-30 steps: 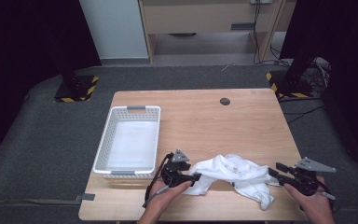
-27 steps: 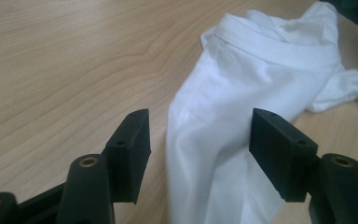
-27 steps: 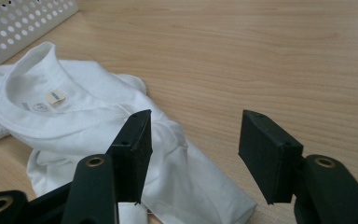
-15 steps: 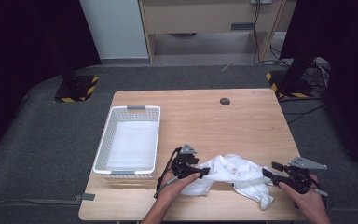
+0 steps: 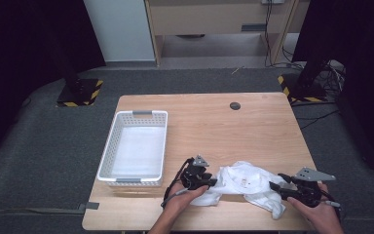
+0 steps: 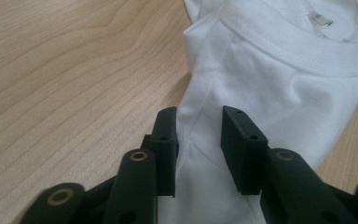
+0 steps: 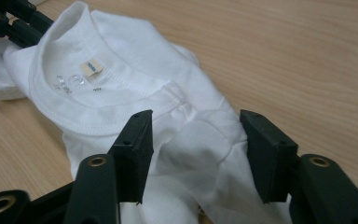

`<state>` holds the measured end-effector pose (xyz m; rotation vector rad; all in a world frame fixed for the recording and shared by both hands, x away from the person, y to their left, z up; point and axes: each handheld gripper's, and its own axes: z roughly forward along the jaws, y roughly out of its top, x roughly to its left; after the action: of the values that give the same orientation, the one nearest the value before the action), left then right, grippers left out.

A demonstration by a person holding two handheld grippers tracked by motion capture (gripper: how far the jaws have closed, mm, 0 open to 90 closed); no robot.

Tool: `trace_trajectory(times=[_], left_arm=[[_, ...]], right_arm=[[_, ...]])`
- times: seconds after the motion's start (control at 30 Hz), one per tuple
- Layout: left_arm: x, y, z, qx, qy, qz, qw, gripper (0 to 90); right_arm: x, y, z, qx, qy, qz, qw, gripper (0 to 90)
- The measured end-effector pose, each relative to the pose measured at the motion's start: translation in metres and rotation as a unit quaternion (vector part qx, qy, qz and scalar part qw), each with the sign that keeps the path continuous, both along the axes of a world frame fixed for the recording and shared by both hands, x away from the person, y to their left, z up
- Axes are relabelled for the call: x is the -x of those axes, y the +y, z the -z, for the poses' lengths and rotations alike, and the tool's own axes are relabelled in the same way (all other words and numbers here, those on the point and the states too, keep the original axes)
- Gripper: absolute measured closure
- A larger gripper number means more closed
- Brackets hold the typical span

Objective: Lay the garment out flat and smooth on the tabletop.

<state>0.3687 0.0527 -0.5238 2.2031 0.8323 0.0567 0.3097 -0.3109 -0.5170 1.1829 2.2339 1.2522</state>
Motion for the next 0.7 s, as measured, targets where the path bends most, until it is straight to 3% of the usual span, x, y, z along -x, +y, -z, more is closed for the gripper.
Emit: trace_trajectory(times=[0.1, 0.2, 0.53, 0.7], left_arm=[[0.002, 0.0, 0.0, -0.004, -0.008, -0.003, 1.0, 81.0], [0.004, 0.0, 0.0, -0.011, -0.012, -0.009, 0.9998, 89.2], [0.011, 0.003, -0.016, 0.001, -0.031, -0.014, 0.9994, 90.0], [0.004, 0.007, -0.012, 0.007, -0.03, -0.02, 0.9993, 86.8]], right_arm=[[0.002, 0.001, 0.003, 0.009, 0.016, -0.012, 0.9998, 70.0], [0.003, 0.0, -0.001, 0.011, 0.015, -0.015, 0.9997, 81.7], [0.008, -0.007, -0.011, -0.013, 0.002, -0.013, 0.9998, 85.0], [0.007, -0.008, -0.008, -0.012, 0.004, -0.017, 0.9998, 84.7]])
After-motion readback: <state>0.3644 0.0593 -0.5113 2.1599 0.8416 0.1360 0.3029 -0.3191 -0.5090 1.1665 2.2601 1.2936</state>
